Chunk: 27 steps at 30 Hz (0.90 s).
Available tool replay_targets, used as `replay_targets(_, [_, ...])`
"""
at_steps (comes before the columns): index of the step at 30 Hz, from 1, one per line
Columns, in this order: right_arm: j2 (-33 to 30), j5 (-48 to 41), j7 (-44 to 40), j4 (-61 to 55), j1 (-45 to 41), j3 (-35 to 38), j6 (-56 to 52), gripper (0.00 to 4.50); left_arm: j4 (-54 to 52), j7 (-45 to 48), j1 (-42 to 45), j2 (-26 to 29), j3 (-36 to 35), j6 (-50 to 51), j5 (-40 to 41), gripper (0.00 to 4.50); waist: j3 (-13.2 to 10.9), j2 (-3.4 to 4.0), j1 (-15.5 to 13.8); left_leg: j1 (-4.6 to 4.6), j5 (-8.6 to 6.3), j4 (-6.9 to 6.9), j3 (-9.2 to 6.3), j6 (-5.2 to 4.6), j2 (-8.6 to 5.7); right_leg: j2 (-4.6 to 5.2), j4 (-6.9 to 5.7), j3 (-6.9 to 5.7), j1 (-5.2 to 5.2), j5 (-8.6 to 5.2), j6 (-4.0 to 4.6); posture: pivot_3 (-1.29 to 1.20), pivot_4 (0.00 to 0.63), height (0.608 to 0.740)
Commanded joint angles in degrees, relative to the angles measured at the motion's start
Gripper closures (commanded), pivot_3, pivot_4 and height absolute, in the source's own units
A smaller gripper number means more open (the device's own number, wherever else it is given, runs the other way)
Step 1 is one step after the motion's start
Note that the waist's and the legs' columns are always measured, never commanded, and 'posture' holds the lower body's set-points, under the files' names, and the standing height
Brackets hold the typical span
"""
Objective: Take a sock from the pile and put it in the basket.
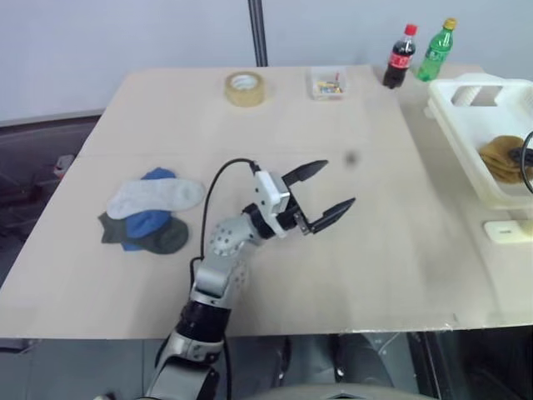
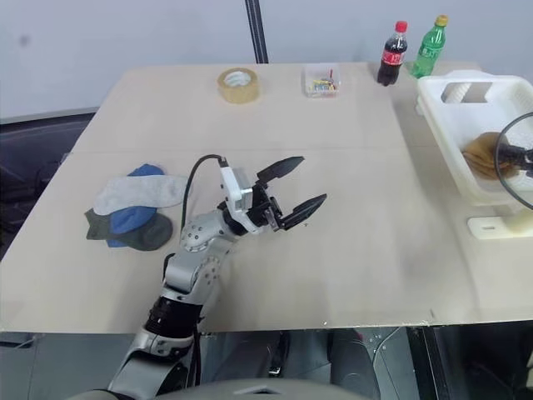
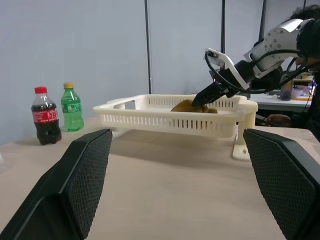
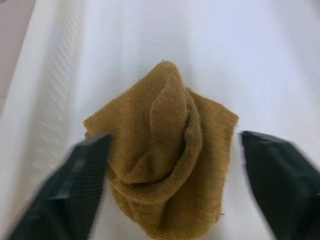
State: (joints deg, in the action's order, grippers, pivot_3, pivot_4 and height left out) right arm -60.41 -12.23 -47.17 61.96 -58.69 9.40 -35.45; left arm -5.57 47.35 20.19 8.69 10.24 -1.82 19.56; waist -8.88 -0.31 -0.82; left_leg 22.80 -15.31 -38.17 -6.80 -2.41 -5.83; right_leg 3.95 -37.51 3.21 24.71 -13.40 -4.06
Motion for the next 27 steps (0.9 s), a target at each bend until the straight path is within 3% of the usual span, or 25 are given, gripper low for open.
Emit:
replay_targets(1, [-1.93, -0.34, 0.14, -1.58, 0.15, 2.76, 4.11, 0.05, -0.70, 0.82, 1.13, -0.15, 0.20, -0.76, 0.98, 0.00, 0.00, 0.00, 0.01, 0.00, 0.00, -0.03, 0.00, 0.00, 0.00, 0.00, -0.04, 0.00, 0.00, 0.00, 0.00, 0.00, 0.150, 0.739])
replay_targets(10, [-1.24, -3.02, -4.98, -7.44, 2.65, 6.40, 8.89, 0.05, -0.50, 1.59, 1.33, 0.02, -0.20, 0.03, 2.04, 0.00, 0.01, 0.02, 0.12, -0.02, -0.01, -0.11, 0.09, -0.01, 0.00, -0.03, -0.15, 0.11, 0.02, 0.00, 0.00, 0.00, 0.150, 0.739])
replay_targets(16, [2.72, -9.72, -10.21, -20.83, 7.81, 10.50, 9.28, 0.05, -1.01, 1.53, 1.17, 0.33, -0.57, 0.83, 2.34, 0.00, 0.01, 0.02, 0.15, -0.03, -0.01, -0.16, 0.09, -0.02, 0.02, -0.06, -0.19, 0.13, 0.02, 0.00, -0.01, 0.00, 0.150, 0.739])
replay_targets(22, [10.60, -22.94, -17.58, -47.33, 19.63, 11.69, 2.37, 0.05, -0.59, -0.50, 0.37, 2.72, -2.28, 1.90, 0.71, 0.00, 0.01, 0.03, 0.11, -0.03, -0.01, -0.22, 0.05, -0.02, 0.05, -0.07, -0.27, 0.13, 0.03, 0.00, 0.00, 0.00, 0.150, 0.739])
replay_targets(27, [12.32, -22.39, -22.80, -58.78, 32.07, 4.76, 3.30, 0.05, 0.73, -6.27, -1.04, 6.37, -5.35, 2.74, -4.04, 0.00, 0.05, -0.04, -0.30, 0.00, -0.02, -0.30, -0.11, -0.04, -0.01, 0.02, -0.24, -0.06, -0.03, 0.00, 0.00, 0.00, 0.150, 0.739])
